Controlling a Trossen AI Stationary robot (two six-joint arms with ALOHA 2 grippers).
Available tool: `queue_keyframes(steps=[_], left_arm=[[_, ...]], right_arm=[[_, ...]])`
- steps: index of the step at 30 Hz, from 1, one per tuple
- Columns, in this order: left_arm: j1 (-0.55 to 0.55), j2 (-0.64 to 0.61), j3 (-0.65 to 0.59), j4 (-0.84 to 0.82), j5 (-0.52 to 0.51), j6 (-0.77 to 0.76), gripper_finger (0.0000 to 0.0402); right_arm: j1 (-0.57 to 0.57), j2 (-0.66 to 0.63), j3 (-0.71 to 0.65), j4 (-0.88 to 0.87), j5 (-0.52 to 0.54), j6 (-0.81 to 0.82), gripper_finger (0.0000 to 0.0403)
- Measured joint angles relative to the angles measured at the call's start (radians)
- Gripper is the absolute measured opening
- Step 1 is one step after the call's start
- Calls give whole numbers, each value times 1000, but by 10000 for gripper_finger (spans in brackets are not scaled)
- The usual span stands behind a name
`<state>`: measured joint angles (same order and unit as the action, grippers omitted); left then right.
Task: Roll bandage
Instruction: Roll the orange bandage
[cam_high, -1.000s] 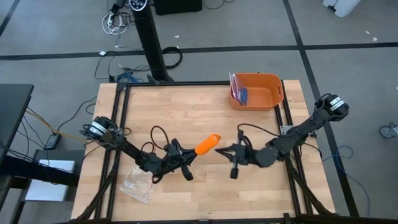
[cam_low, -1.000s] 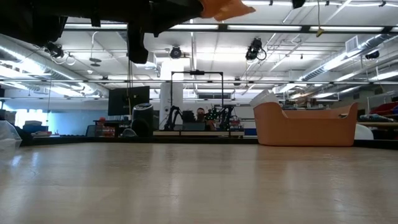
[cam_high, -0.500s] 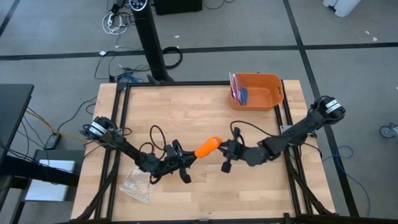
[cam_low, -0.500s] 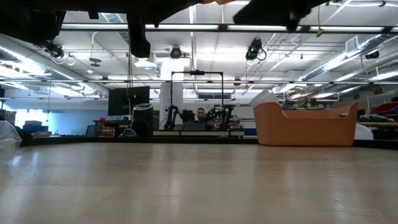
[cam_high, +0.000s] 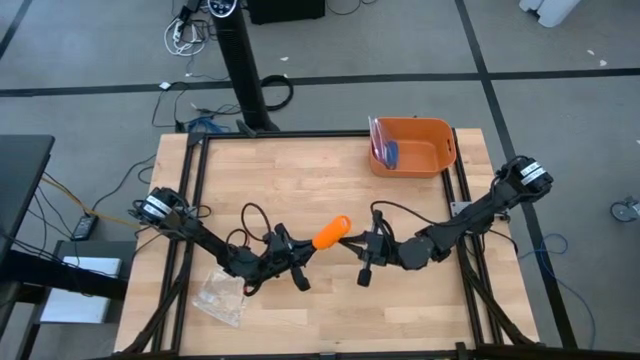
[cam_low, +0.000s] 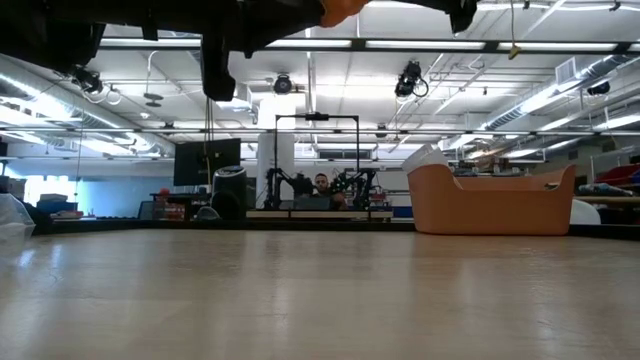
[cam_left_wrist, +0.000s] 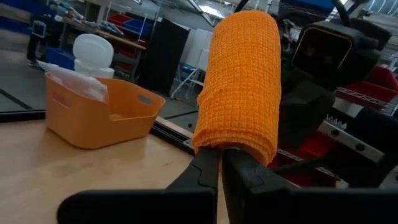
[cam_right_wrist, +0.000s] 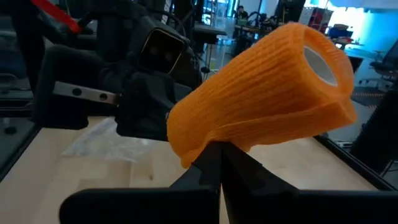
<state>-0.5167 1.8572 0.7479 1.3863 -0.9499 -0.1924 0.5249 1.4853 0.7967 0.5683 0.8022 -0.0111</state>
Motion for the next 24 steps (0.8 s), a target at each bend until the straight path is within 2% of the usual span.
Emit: queue_keyframes(steps=[10,15,24], left_arm=[[1,-3,2,-117,-44,-34,8],[1,-3,1,-94,-40,-48,8],[11,1,0,-53,-29,-46,9]], right_arm=[[-21,-2,-2,-10,-46,7,4],[-34,-4,-2,-7,-92,29,8],[-37,-4,0,-51,-131,97,51]])
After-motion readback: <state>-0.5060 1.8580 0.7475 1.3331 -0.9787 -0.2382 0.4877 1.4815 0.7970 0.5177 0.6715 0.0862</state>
